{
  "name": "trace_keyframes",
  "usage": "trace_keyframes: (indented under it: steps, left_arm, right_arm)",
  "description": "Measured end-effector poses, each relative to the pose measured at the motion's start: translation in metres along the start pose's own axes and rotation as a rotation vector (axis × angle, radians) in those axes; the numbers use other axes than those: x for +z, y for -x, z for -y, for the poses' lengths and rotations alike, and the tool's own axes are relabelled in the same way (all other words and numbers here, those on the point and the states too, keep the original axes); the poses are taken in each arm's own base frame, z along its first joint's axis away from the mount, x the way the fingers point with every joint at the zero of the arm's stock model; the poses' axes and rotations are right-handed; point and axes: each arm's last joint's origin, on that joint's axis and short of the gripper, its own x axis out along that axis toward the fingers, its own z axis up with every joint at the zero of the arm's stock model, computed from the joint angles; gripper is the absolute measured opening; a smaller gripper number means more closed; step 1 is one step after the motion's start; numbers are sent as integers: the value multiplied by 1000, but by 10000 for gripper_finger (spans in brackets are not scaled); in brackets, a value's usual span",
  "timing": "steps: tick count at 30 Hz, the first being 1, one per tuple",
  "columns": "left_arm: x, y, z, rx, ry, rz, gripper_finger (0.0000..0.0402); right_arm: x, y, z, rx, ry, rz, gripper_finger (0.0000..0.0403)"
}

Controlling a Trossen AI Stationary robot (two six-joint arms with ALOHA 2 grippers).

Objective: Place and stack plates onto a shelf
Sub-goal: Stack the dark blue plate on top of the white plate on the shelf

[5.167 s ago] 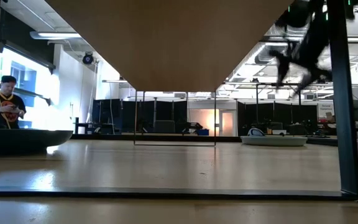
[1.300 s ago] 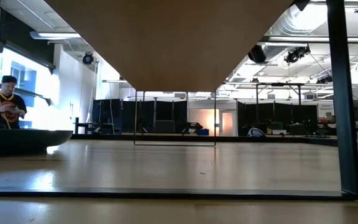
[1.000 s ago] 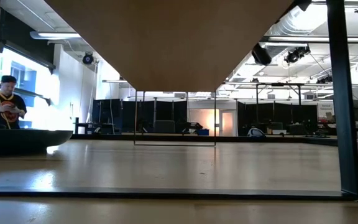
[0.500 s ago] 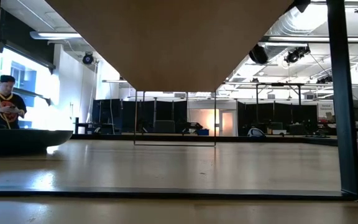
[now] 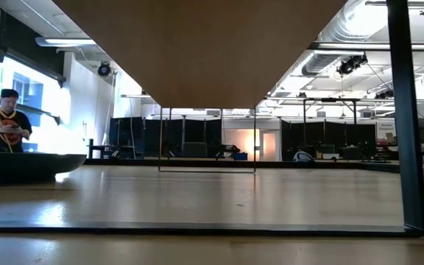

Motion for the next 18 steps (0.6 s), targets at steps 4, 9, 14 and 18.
trace_keyframes:
  steps: [4,9,14,18]
  left_arm:
    - [2,3,0,-2,-55,4,122]
    - [1,6,-2,7,-85,-20,122]
    - [-3,6,-3,19,-114,-57,122]
    - [-5,6,-4,29,-87,-79,122]
  right_arm:
    - [-1,14,-21,91,123,77,229]
    - [-13,13,-35,36,281,135,229]
    - [-21,10,-40,28,358,122,229]
    - [-19,15,-41,31,385,133,229]
